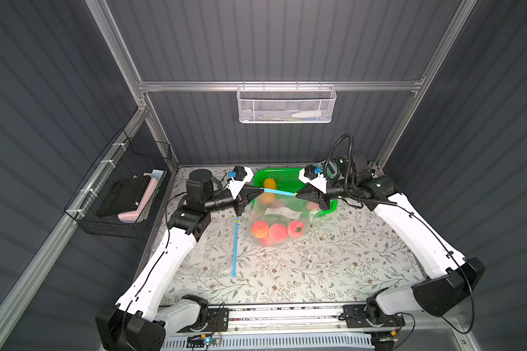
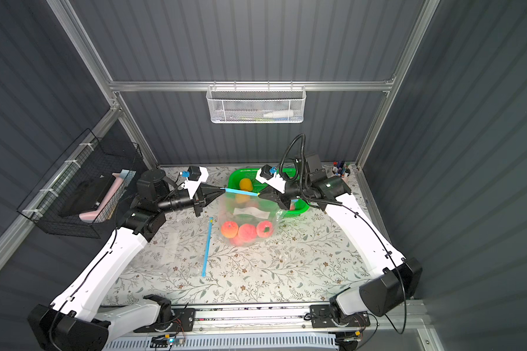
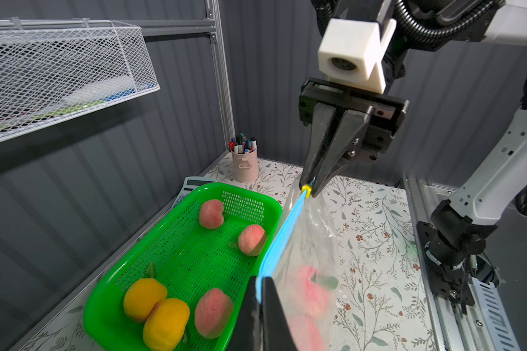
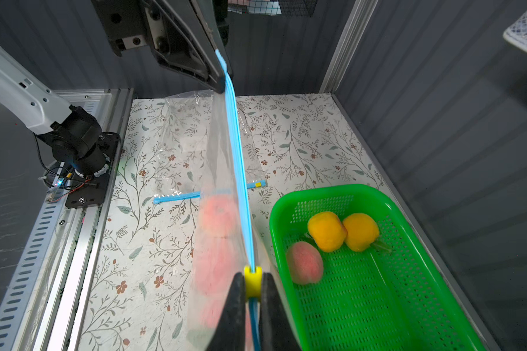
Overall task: Place the peach in a zip-top bag and seal the zipper
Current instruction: Zip the zipper on the zipper food storage bag.
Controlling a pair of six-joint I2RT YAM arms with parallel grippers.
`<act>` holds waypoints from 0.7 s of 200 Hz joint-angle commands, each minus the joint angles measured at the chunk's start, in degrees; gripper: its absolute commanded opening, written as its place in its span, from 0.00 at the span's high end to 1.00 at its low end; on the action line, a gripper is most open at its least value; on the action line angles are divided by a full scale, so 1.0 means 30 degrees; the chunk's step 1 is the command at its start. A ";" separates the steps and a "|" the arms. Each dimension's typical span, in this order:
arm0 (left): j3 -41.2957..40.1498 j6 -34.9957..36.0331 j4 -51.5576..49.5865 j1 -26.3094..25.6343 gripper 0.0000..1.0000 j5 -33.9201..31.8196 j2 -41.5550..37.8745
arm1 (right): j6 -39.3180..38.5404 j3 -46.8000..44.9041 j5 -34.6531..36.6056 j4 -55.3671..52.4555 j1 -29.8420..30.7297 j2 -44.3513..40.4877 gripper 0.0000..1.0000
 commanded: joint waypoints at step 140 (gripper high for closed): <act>0.0428 -0.0079 -0.1068 0.0522 1.00 -0.5368 -0.1059 | 0.0318 -0.3037 0.3318 -0.0964 -0.3302 -0.1985 0.94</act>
